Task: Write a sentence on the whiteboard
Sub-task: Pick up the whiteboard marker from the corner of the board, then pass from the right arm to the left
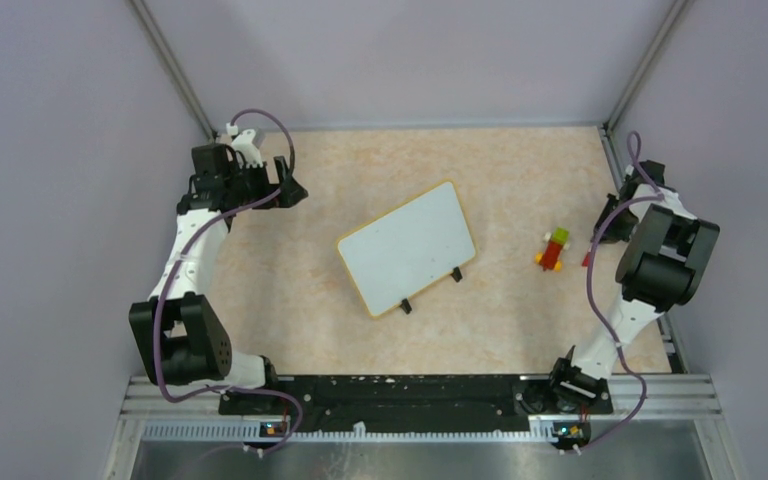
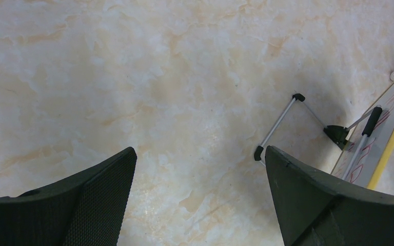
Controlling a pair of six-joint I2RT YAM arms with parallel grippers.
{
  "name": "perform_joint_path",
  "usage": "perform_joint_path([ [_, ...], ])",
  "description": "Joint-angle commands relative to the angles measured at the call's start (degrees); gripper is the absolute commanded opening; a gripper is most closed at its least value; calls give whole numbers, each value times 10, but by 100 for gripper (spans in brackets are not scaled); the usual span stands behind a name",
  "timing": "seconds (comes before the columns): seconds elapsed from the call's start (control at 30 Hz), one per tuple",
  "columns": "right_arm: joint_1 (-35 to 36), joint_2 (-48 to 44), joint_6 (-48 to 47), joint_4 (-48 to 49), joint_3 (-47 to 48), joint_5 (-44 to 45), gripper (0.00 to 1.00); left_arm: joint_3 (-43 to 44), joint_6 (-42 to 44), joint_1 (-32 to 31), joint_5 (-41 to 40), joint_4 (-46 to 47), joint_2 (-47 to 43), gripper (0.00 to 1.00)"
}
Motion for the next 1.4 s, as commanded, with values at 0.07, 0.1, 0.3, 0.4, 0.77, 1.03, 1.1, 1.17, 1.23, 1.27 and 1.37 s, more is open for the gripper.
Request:
perform_joint_path([
  [0.07, 6, -46, 18, -36, 47, -94, 0, 32, 20, -1, -10, -3, -17, 99],
  [0.1, 7, -63, 23, -39, 57, -110, 0, 38, 25, 0, -14, -6, -20, 99],
  [0.3, 51, -168, 44, -37, 113, -223, 0, 128, 60, 0, 8, -50, -34, 99],
  [0.4, 90, -223, 79, -13, 125, -271, 0, 183, 62, -1, 78, -73, -36, 99],
  [0.77, 282, -336, 283, 135, 105, -194, 0, 241, 0, -188, 112, -5, -24, 99],
  [1.03, 362, -357, 401, 137, 62, -98, 0, 249, -18, -372, 17, 78, 45, 99],
  [1.1, 373, -362, 415, 140, 53, -100, 0, 247, -47, -391, 22, 104, 63, 97],
  [1.17, 383, -363, 421, 136, 51, -99, 0, 247, -64, -409, 9, 125, 79, 92],
  [1.23, 394, -364, 426, 130, 51, -90, 0, 254, -65, -431, -25, 133, 94, 88],
  [1.27, 398, -365, 428, 127, 52, -86, 0, 258, -63, -441, -41, 134, 101, 87],
  [1.37, 410, -362, 435, 123, 52, -82, 0, 266, -71, -464, -72, 138, 126, 85],
])
